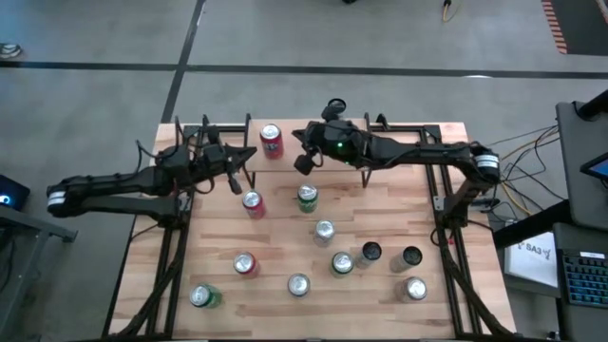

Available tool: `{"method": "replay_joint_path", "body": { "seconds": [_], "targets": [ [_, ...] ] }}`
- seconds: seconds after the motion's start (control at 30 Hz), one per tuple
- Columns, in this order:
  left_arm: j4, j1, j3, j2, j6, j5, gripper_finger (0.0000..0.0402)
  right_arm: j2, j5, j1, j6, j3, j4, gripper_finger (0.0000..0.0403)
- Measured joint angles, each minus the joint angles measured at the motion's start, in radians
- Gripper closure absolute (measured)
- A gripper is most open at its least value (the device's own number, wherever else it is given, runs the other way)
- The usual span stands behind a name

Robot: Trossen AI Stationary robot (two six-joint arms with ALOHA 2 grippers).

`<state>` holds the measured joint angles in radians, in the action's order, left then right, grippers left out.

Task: Place canned beverage on shelf
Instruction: Put the center orange soda can on the shelf

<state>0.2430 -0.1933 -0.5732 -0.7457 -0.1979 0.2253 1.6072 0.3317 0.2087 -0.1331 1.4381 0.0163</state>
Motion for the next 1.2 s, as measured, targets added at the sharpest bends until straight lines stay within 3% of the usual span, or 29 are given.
{"method": "replay_joint_path", "body": {
  "seconds": [0.43,0.73,1.2],
  "targets": [
    [0.018,0.0,-0.096,-0.215,0.169,-0.017,0.0402,-0.24,-0.001,-0.004,-0.008,0.0,0.305,0.0394],
    [-0.024,0.01,-0.217,-0.379,0.259,-0.011,0.0402,-0.297,0.0,-0.004,-0.009,0.0,0.409,0.0394],
    [-0.232,0.016,-0.318,-0.516,0.418,0.219,0.0402,-0.306,0.001,-0.006,-0.033,0.0,0.471,0.0394]
  ]
}}
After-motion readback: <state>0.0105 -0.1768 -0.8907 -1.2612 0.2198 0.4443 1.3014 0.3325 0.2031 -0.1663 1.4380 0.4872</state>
